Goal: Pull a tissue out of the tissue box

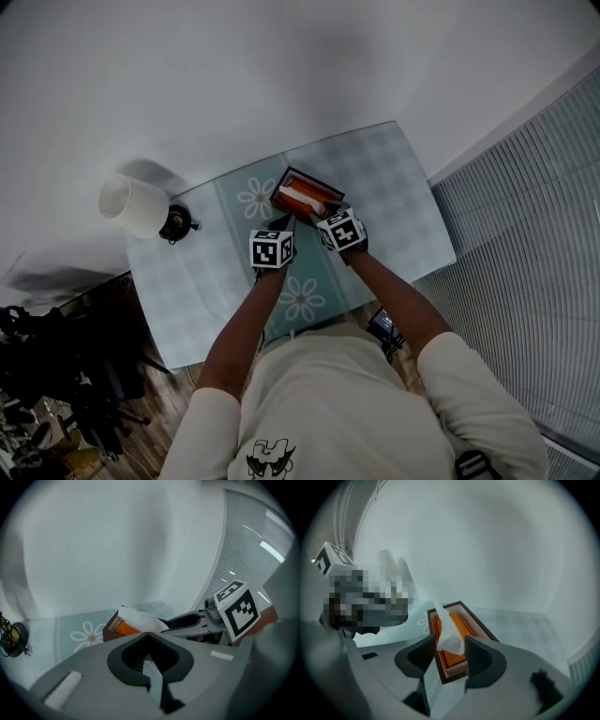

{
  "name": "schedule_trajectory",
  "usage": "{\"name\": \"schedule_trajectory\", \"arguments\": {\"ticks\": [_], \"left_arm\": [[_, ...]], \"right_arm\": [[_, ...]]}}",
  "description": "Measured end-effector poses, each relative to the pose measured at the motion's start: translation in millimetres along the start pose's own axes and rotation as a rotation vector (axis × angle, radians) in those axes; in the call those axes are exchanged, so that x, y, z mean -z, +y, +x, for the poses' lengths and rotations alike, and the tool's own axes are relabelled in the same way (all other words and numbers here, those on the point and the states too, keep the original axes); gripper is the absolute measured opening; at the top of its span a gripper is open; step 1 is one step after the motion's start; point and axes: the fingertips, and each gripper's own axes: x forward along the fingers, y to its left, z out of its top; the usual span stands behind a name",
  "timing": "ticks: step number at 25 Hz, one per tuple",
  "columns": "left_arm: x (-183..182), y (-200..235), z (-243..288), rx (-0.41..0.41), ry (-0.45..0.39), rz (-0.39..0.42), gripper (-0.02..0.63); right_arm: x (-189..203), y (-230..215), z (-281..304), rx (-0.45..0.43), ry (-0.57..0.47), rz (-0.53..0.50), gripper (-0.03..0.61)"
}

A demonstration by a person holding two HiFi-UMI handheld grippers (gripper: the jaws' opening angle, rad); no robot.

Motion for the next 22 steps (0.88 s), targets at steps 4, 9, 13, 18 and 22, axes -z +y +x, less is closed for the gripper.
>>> {"name": "schedule_trajectory", "arguments": {"ticks": [4,9,13,18,22], "left_arm": [[0.9,1.1,-2.1,0.004,0.003,-0.007,0.006],[-2.7,3.7,-3.0,0.002,-0.009,-0.006,0.006],[-2.3,4.3,-5.9,0.000,-0.011,-0.008,0.006],[-0.7,4.2,-14.4,0.002,-0.006,0.026,0.006],[-2.3,-0.7,-20.7,0.004,-0.009,0.073,0.006]], "right_arm": [[-5.0,-1.8,4.5,0.018,0.005,-0.009,0.190],[-5.4,-2.8,1.9,0.037,0.012,-0.011,0.014],[-4.5,-1.7,-0.5,0.038,0.005,-0.003,0.012],[-13.6,2.9,-13.1,0.033,-0.031,0.014,0.012],[-17.9,8.8,-27.1,0.027,-0.058,0.023,0.012]]}}
